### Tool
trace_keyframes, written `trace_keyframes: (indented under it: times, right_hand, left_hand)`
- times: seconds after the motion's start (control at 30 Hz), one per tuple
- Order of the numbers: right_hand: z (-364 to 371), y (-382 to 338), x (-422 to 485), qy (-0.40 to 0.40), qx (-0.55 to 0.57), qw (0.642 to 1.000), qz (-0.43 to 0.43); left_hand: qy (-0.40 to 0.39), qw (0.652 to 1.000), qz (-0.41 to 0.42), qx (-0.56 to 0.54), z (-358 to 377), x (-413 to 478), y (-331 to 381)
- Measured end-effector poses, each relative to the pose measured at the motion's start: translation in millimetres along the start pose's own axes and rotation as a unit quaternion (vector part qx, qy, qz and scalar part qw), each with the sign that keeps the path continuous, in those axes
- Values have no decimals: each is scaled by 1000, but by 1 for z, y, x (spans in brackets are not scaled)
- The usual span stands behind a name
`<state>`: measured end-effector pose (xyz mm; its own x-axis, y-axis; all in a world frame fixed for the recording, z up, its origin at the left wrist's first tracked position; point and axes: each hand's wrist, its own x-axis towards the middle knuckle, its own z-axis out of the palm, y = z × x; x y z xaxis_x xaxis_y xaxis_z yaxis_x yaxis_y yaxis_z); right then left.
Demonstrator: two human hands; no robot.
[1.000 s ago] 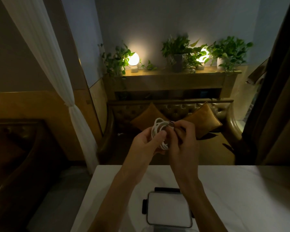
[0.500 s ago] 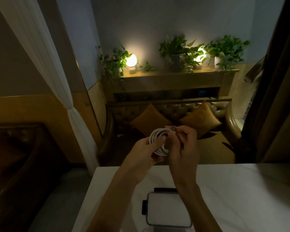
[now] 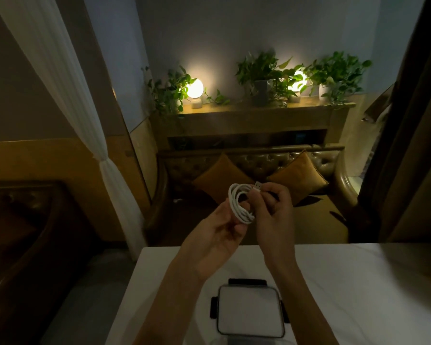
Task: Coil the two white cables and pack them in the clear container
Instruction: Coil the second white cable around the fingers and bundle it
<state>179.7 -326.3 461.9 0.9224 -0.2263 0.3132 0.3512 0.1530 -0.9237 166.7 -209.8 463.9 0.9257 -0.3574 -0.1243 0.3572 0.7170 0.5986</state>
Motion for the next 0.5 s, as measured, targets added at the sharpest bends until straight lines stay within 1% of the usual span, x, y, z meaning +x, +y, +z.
trace_keyframes:
  times: [0.1,0.2,0.27,0.33,0.43,0.5]
  right_hand:
    - [2,-2,-6,9,13,1000,-25]
    - [9,-3,-15,46,-16,995,-90]
    - [17,-2,-22,78,-24,990,-118]
    - [22,1,-29,105,-5,986,-128]
    - [26,0,-31,129,22,984,-121]
    - [25,-3,-28,135,40,987,-83]
  left_hand:
    - [60,996,55,39,5,3,-2]
    - [137,977,137,89,5,10,-6]
    - [206,954,185,115,10,13,-10]
    - [272,921,232,158,15,15,-13]
    - [305,894,279,172,23,16,-14]
    - [327,861,324,214,25,15,-11]
